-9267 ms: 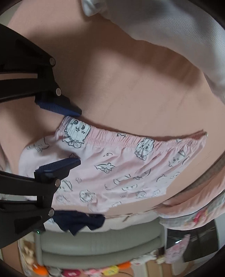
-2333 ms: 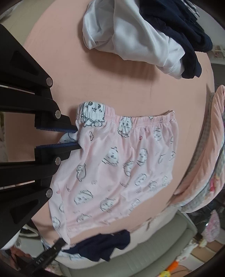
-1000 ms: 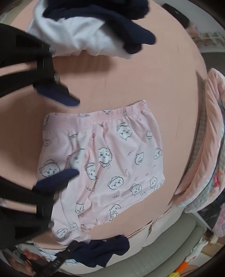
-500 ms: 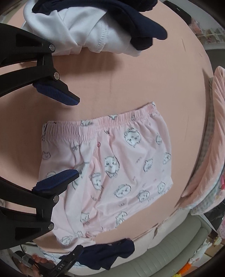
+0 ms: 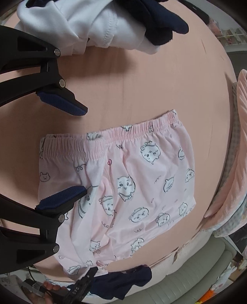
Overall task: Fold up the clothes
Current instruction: 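Open both grippers and release the pants, then grasp the waistband with the left gripper while the right gripper grasps the hem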
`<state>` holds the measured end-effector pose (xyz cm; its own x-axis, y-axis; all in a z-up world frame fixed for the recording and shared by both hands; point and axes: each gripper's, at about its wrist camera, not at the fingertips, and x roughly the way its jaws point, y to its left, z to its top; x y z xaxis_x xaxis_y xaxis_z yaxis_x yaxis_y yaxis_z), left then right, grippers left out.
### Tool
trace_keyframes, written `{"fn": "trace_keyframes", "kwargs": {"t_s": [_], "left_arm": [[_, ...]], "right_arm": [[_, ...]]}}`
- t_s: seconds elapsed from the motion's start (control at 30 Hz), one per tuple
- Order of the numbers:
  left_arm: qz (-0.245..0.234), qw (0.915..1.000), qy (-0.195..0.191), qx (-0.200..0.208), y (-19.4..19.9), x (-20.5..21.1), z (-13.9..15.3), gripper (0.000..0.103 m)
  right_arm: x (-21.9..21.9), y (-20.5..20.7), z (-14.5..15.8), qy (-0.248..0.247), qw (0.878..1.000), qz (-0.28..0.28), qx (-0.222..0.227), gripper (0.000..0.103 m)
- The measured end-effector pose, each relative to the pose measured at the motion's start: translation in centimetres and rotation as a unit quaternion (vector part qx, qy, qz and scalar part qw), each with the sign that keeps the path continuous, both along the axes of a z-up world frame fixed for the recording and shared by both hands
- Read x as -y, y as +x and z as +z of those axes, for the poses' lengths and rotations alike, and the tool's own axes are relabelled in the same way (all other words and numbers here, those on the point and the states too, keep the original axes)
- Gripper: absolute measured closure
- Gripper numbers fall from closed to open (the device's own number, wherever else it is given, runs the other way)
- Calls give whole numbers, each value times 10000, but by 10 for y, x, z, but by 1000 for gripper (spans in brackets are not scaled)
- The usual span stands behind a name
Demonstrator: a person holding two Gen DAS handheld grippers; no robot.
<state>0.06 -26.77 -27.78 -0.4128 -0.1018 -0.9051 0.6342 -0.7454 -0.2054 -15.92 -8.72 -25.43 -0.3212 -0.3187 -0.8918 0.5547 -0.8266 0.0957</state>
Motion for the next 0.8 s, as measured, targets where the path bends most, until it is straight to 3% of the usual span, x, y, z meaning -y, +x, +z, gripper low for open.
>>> {"fn": "trace_keyframes", "kwargs": {"t_s": [0.2,0.27,0.37,0.53,0.6,0.8], "left_arm": [[-30,9998,-176,-63,-5,-1,-2,29],[-8,9999,-160,-50,-9,-1,-4,42],[-4,9999,-156,-7,-14,-5,-7,54],[-44,9982,-590,119,-16,-17,-5,68],[134,9985,-528,53,-12,-14,-4,76],[790,9958,-66,-450,8,0,4,83]], "right_arm": [[11,0,-4,191,9995,216,-156,50],[16,2,-4,251,9989,322,-228,66],[22,4,-7,398,9978,454,-275,72],[23,11,-5,481,9967,463,-456,87],[21,12,-4,463,9969,409,-496,90],[9,14,9,118,9985,90,-536,91]]}}
